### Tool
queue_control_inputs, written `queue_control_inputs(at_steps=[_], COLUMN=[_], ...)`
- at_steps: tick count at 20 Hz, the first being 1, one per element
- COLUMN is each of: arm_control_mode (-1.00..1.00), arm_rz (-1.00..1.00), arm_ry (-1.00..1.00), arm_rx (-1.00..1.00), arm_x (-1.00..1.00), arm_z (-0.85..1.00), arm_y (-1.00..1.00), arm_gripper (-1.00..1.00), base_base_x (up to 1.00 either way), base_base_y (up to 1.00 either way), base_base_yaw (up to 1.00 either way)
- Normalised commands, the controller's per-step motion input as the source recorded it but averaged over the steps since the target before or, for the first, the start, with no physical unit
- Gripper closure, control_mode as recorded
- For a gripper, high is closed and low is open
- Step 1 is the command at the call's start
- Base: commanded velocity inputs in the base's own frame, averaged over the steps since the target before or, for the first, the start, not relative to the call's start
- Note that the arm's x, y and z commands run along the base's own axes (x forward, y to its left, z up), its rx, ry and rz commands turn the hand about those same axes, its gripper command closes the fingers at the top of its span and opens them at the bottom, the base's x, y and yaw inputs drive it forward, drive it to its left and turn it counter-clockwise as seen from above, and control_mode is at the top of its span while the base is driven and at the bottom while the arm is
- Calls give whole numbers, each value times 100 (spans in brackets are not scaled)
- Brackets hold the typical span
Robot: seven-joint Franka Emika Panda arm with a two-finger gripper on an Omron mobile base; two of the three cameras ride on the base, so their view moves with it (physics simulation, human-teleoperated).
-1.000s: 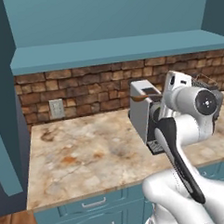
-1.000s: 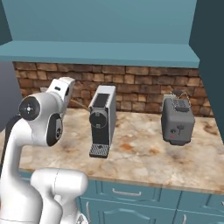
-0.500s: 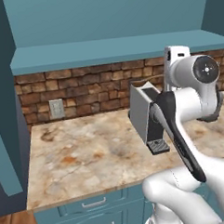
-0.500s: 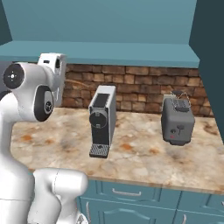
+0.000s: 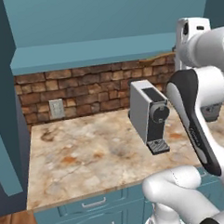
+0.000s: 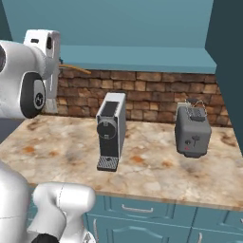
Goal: Organize the utensils by type. Pick up the wooden spoons from the counter and place them in the open cabinet. Then pick up the metallic utensils from the counter and place them in the open drawer.
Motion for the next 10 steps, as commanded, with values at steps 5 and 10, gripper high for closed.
queue_control_inputs(at_steps=[5,10], arm_control_mode=[-100,-100], arm_rz=[0,1], arm_ry=[-8,21], arm_rx=[7,-3], arm_x=[60,74], arm_z=[5,50], arm_y=[0,0], arm_gripper=[100,100], base_base_x=[0,0], base_base_y=[0,0], base_base_yaw=[0,0])
